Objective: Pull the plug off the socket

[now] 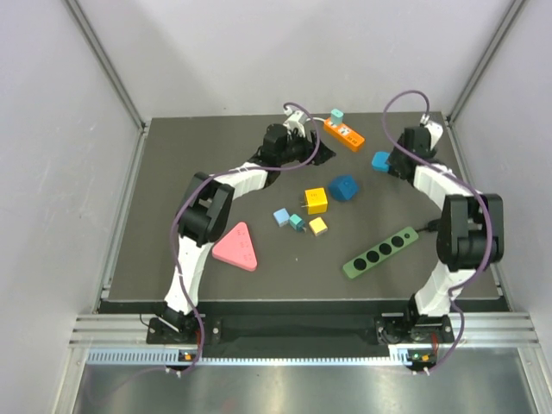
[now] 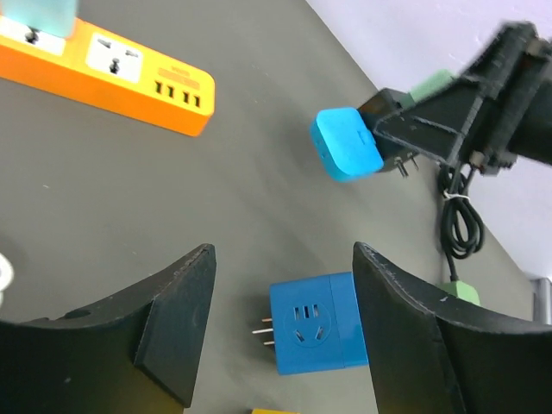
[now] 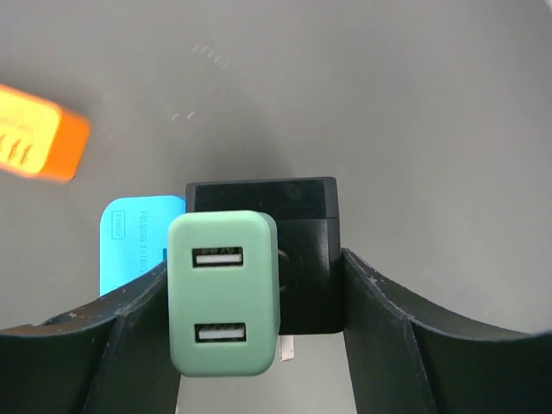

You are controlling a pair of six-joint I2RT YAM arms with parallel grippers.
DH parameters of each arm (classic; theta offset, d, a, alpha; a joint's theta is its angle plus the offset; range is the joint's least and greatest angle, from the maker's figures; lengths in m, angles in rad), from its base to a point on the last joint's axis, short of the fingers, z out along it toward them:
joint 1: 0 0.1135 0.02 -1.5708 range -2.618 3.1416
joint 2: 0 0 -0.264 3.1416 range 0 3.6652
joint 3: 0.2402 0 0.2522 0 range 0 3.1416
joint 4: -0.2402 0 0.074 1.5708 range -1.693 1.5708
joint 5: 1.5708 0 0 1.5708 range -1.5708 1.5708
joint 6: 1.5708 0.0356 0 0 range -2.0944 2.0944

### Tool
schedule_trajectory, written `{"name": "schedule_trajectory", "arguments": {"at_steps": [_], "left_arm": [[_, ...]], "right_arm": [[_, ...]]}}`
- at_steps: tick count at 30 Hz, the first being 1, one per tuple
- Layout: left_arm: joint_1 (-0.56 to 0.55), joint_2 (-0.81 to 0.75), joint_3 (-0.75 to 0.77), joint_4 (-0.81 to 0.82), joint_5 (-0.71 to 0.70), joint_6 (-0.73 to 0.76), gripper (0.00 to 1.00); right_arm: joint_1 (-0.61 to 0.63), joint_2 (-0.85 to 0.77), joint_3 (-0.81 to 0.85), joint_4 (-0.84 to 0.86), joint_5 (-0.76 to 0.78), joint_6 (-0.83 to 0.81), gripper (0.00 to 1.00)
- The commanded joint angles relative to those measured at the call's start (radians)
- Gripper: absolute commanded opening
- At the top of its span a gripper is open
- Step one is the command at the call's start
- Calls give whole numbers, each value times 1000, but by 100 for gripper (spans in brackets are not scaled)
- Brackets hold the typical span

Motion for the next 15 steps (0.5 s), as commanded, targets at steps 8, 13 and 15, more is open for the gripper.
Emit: {"name": "schedule_trajectory", "arguments": {"at_steps": [8,13,15], "left_arm": [[5,42,55,142,77,-106,71],[6,42,58,112,60,-76,71],[6,42,59,104,46,-71,72]], "right_arm": [[-6,-102,-285,623,-455,-48,0],[6,-80,-301,737,-550,-37,0],[5,-62,-291,738,-567,-36,0]]}}
